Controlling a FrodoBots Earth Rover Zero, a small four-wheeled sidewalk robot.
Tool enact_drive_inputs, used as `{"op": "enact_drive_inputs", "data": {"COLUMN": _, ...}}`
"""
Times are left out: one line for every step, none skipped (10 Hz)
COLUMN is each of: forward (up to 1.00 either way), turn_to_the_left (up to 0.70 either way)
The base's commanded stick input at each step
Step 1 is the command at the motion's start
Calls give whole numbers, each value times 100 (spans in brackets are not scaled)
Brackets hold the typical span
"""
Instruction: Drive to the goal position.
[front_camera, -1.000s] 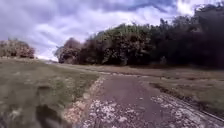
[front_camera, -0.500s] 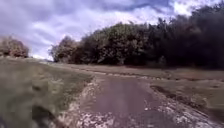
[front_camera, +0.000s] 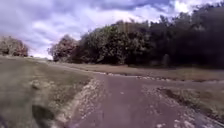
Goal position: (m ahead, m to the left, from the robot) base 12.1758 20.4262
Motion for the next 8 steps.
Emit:
{"op": "enact_drive_inputs", "data": {"forward": 100, "turn_to_the_left": 0}}
{"op": "enact_drive_inputs", "data": {"forward": 100, "turn_to_the_left": 0}}
{"op": "enact_drive_inputs", "data": {"forward": 100, "turn_to_the_left": 0}}
{"op": "enact_drive_inputs", "data": {"forward": 100, "turn_to_the_left": 0}}
{"op": "enact_drive_inputs", "data": {"forward": 100, "turn_to_the_left": 0}}
{"op": "enact_drive_inputs", "data": {"forward": 100, "turn_to_the_left": 0}}
{"op": "enact_drive_inputs", "data": {"forward": 100, "turn_to_the_left": 0}}
{"op": "enact_drive_inputs", "data": {"forward": 100, "turn_to_the_left": 0}}
